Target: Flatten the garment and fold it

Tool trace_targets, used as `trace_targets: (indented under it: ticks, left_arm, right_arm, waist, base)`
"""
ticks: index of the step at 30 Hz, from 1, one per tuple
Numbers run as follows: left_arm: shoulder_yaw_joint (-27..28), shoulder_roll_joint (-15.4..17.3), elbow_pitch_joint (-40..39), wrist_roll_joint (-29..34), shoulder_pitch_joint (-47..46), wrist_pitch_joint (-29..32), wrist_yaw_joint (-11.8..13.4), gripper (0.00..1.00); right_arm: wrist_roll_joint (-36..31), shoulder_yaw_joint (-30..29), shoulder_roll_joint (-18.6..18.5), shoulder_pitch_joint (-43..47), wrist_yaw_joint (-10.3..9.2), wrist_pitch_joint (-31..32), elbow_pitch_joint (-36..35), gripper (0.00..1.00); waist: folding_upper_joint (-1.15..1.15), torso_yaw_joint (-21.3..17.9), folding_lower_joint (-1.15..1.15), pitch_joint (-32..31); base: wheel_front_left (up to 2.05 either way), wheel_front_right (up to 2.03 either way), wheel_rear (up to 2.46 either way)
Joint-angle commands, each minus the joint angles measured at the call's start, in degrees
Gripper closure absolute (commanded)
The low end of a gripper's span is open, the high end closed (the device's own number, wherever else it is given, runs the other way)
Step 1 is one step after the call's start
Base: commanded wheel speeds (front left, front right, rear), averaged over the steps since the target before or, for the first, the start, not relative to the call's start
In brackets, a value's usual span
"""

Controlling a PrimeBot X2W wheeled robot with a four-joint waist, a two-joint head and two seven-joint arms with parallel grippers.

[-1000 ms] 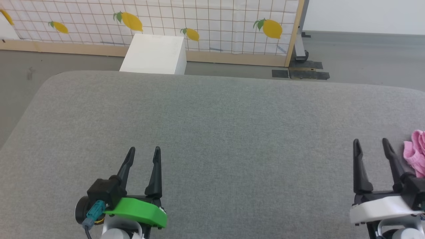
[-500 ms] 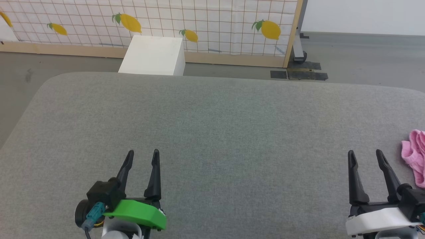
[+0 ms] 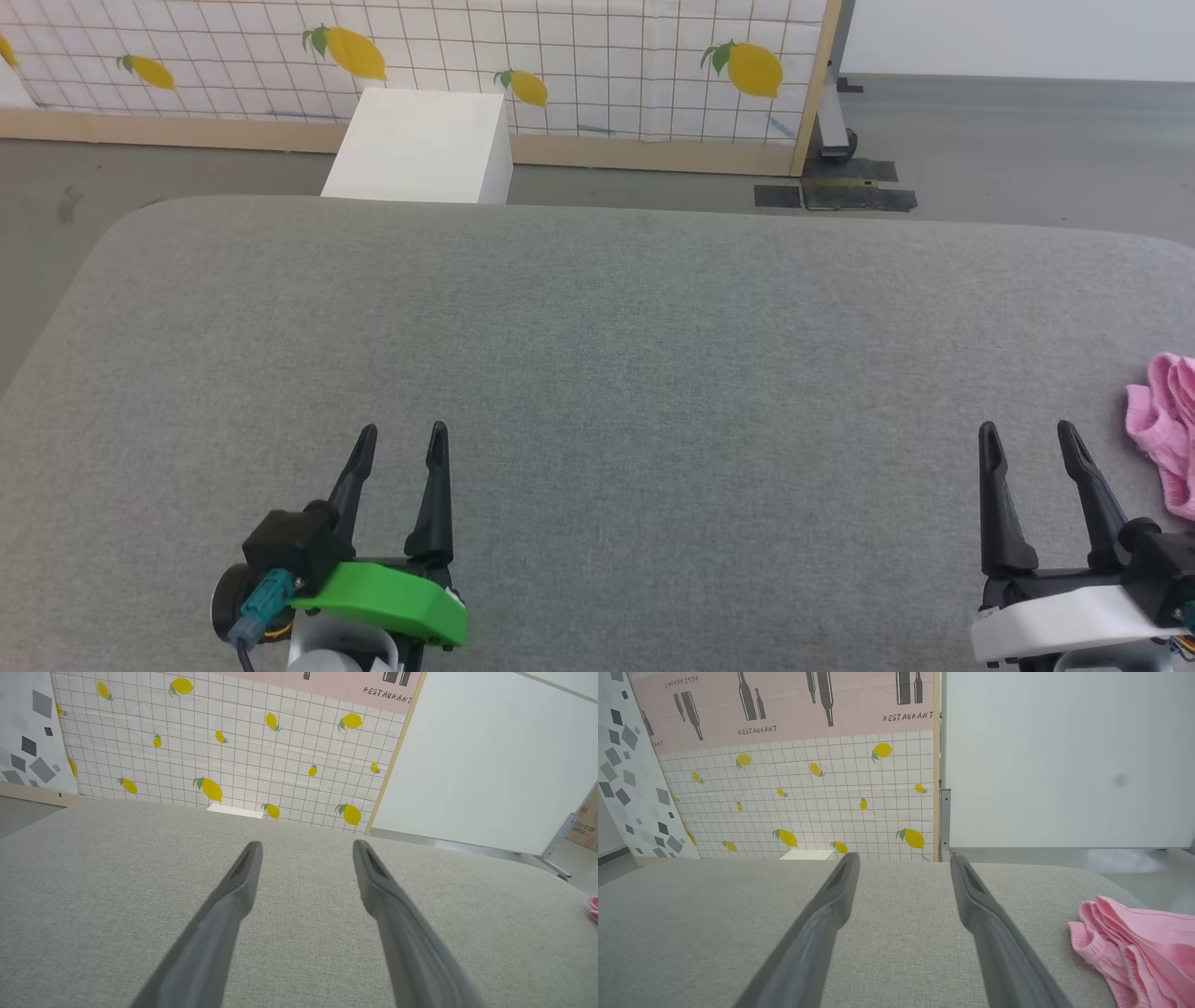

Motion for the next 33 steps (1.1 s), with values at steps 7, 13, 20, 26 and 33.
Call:
trace_targets:
  ticks: [7,13,20,26,33]
  left_arm:
    - [0.26,-0.25,0.40,-0.02,-0.19,-0.22,0.24,0.00]
    - [-0.02,0.02,0.31,-0.02,-0.01,0.07,0.00,1.00]
    - [-0.08,0.02,0.27,0.01,0.00,0.10,0.01,1.00]
    - [-0.07,0.02,0.21,0.13,0.01,0.22,0.04,1.00]
    - [0.37,0.00,-0.31,1.23,0.12,1.28,0.34,1.00]
  right_arm:
    - [0.45,0.17,0.05,0.16,-0.08,-0.64,-0.03,0.00]
    - [0.18,0.20,0.00,-0.01,0.01,0.03,0.08,1.00]
    - [0.16,0.21,0.00,-0.02,0.00,0.11,0.08,1.00]
    - [0.11,0.27,0.00,-0.06,0.01,0.22,0.08,1.00]
    - [-0.38,0.72,0.00,-0.43,0.00,1.19,0.13,1.00]
  waist:
    - [0.00,-0.71,0.00,-0.16]
    - [0.00,-0.83,0.00,-0.27]
    - [0.00,-0.87,0.00,-0.28]
    - [0.00,-0.92,0.00,-0.28]
    - [0.00,-1.12,0.00,-0.32]
  base:
    - [0.00,0.00,0.00]
    - [0.00,0.00,0.00]
    - [0.00,0.00,0.00]
    - [0.00,0.00,0.00]
    - [0.00,0.00,0.00]
